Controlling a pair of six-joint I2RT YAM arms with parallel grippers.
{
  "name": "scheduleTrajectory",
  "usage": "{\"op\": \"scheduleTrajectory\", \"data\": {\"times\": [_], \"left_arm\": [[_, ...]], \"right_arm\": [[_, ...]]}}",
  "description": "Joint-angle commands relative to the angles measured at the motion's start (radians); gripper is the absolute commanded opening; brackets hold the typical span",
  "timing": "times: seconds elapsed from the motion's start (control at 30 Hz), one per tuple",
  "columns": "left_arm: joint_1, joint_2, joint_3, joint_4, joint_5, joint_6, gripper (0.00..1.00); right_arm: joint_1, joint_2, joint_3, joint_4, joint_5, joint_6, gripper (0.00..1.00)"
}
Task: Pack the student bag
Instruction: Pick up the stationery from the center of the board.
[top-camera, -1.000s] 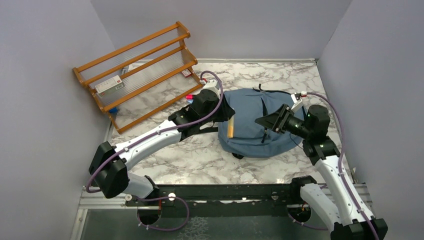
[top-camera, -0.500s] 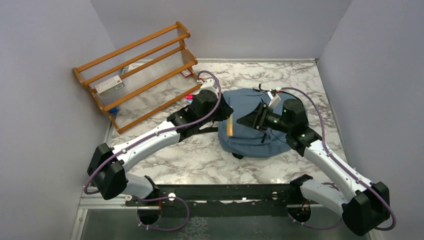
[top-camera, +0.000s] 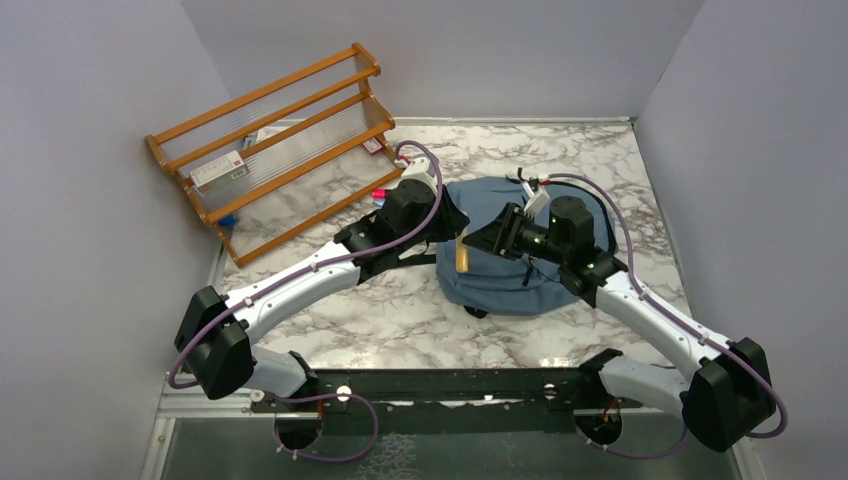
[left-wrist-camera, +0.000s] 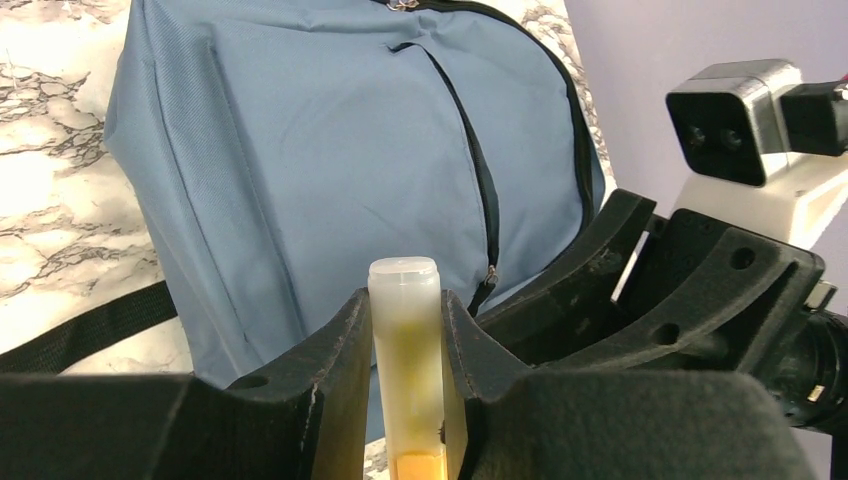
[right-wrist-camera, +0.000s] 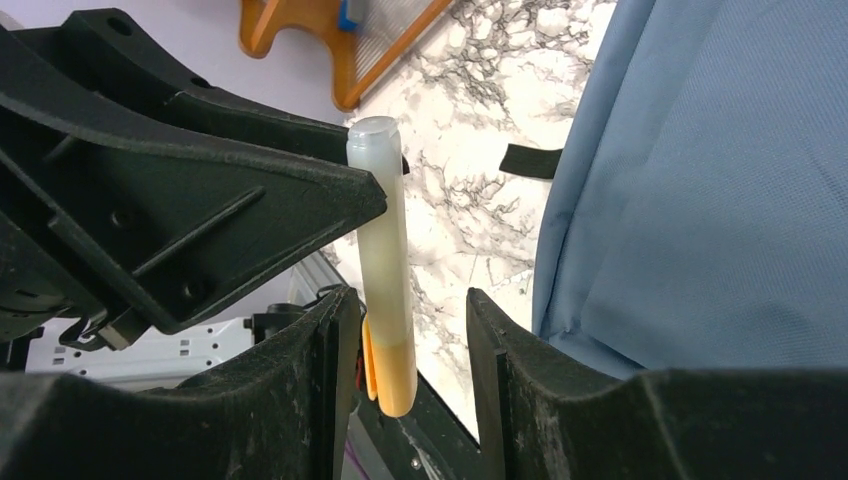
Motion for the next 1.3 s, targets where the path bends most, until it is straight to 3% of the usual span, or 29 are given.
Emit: {"op": "scheduleTrajectory", "data": {"times": [0.0,0.23,0.5,0.63,0.7,0.8,0.9,1.13,1.27], "left_arm": [[-0.003,-0.016,-0.015,0.043,0.03,-0.005,0.0],[-0.002,-0.001,-0.014,0.05,0.05,-0.005,0.0],[-0.002,0.002,-0.018,0.061,0.064,0.005,0.0],[-0.002,0.003,-0.02,0.073,0.079,0.018,0.13],[-0.002,0.007,-0.014,0.065,0.078,0.028,0.25],[-0.001,0.004,-0.004,0.045,0.056,0.038,0.48],[-0.002,-0.006,0.0,0.035,0.042,0.053,0.59],[-0.001,0.039,0.033,-0.016,0.08,0.079,0.65],[-0.004,0.135,0.118,-0.068,0.121,0.12,0.66]], "right_arm": [[0.018,0.025,0.037,0.066,0.022,0.009,0.48],[0.037,0.047,0.035,0.086,0.021,0.013,0.4],[0.04,0.049,0.034,0.077,0.039,0.012,0.17],[0.04,0.033,0.03,0.051,0.067,0.004,0.08],[0.04,0.013,0.028,0.013,0.107,-0.008,0.05],[0.04,-0.029,0.032,-0.088,0.206,-0.038,0.01],[0.039,-0.076,0.06,-0.265,0.378,-0.07,0.01],[0.027,-0.12,0.167,-0.606,0.795,-0.194,0.0],[-0.05,-0.095,0.193,-0.716,0.917,-0.245,0.01]]}}
